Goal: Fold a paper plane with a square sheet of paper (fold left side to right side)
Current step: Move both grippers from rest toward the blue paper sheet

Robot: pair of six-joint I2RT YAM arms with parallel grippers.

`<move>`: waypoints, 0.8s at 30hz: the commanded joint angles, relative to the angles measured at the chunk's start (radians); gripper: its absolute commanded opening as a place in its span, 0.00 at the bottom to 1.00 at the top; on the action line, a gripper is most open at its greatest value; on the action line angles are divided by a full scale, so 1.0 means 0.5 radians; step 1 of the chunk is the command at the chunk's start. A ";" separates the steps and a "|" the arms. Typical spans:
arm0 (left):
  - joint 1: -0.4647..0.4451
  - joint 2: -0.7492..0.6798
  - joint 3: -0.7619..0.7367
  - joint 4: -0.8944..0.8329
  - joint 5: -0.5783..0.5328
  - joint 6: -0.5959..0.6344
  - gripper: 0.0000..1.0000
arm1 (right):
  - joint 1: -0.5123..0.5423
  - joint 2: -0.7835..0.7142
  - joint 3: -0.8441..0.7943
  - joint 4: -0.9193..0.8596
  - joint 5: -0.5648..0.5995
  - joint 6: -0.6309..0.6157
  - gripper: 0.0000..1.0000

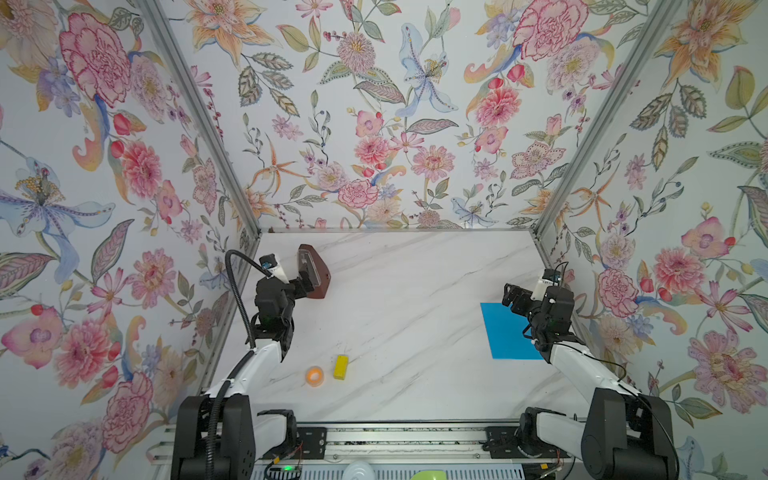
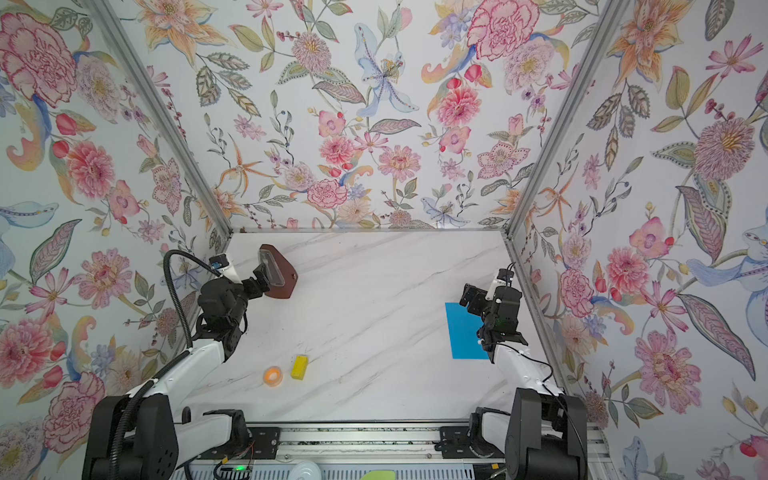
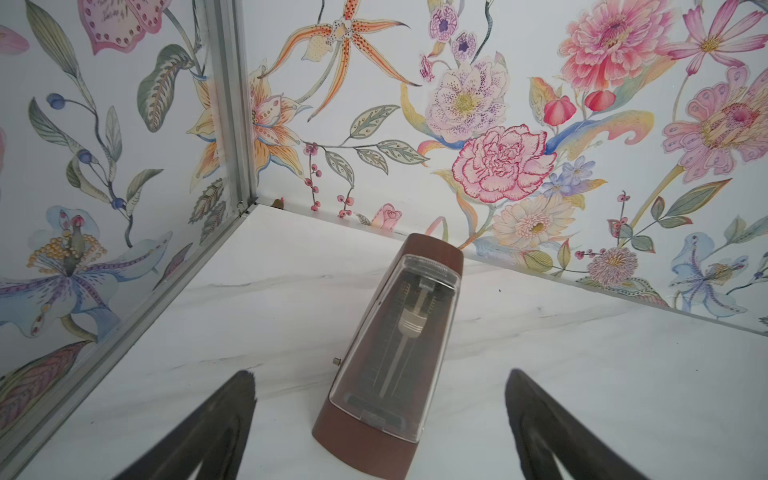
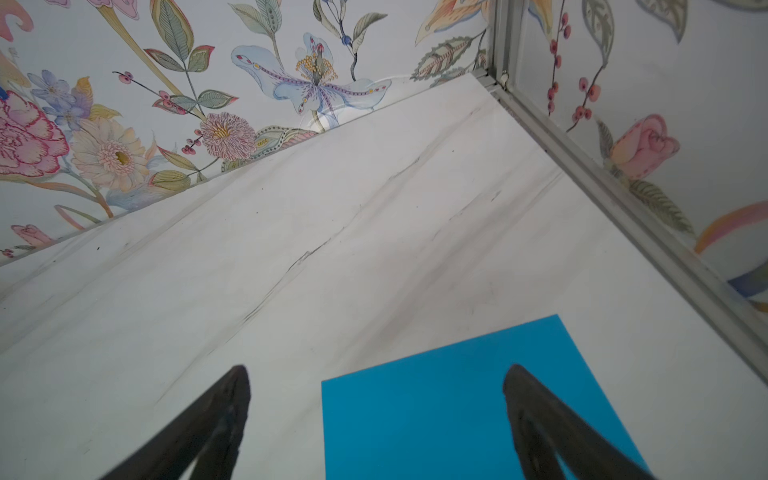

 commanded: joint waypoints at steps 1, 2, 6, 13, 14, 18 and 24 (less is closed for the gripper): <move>-0.053 -0.036 0.092 -0.349 0.094 -0.211 0.94 | -0.001 0.006 0.089 -0.460 -0.134 0.161 0.93; -0.066 -0.031 0.112 -0.391 0.099 -0.256 0.94 | -0.001 0.025 0.093 -0.495 -0.152 0.183 0.92; -0.121 0.002 0.166 -0.493 0.180 -0.383 0.94 | -0.007 0.148 0.148 -0.720 -0.247 0.274 0.85; -0.219 0.082 0.203 -0.555 0.257 -0.497 0.89 | -0.006 0.409 0.198 -0.858 -0.423 0.271 0.79; -0.232 0.095 0.204 -0.556 0.276 -0.497 0.89 | -0.007 0.431 0.201 -0.861 -0.433 0.271 0.79; -0.270 0.114 0.196 -0.570 0.320 -0.511 0.89 | -0.004 0.531 0.261 -0.921 -0.457 0.265 0.78; -0.295 0.126 0.200 -0.579 0.372 -0.539 0.89 | 0.108 0.662 0.340 -1.039 -0.496 0.284 0.76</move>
